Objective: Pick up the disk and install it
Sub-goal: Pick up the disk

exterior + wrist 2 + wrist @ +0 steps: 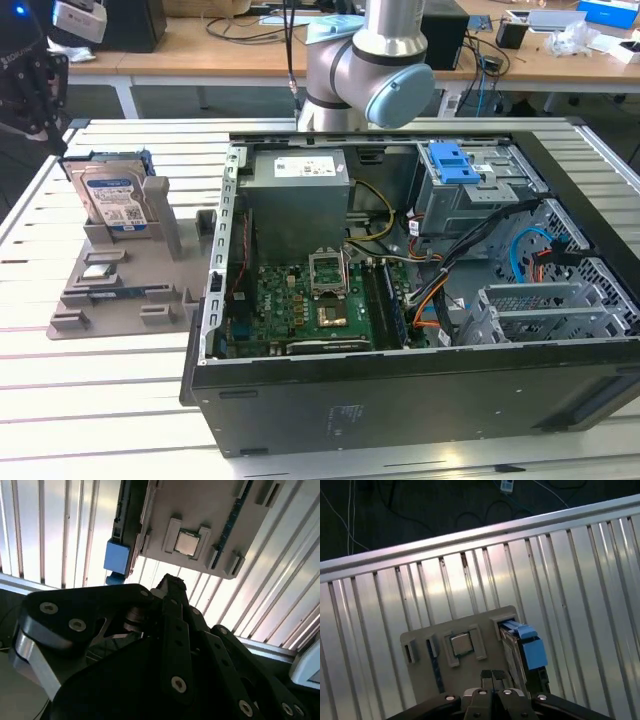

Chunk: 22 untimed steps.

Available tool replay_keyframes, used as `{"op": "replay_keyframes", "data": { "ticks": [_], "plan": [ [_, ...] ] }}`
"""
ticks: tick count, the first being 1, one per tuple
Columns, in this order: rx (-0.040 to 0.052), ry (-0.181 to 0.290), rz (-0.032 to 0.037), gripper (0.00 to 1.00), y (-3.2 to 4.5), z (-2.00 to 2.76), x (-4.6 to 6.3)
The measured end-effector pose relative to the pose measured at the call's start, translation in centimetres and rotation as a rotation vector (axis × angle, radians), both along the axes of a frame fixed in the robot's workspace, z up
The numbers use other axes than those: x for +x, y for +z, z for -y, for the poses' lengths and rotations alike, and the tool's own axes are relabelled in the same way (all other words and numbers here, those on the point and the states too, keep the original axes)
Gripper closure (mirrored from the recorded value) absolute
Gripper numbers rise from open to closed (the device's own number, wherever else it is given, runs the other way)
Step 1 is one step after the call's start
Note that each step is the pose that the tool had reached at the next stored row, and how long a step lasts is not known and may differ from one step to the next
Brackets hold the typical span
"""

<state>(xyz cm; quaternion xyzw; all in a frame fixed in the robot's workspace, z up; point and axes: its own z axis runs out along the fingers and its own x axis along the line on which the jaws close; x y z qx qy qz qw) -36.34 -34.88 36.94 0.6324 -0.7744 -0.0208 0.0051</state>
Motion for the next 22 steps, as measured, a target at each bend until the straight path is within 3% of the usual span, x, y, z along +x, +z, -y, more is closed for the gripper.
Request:
{"op": "replay_keyframes", "data": {
  "ticks": [1,3,8,13,15,19,22],
  "plan": [
    [0.0,0.014,0.0,0.89,0.0,0.0,0.0],
    [0.0,0.098,0.0,0.89,0.0,0.0,0.0],
    [0.0,0.194,0.0,0.89,0.0,0.0,0.0],
    [0.0,0.198,0.0,0.89,0.0,0.0,0.0],
    [0.0,0.198,0.0,0.83,0.0,0.0,0.0],
    [0.0,0.198,0.0,0.58,0.0,0.0,0.0],
    [-0.0006,0.199,0.0,0.52,-0.02,-0.19,0.0]
  ]
}}
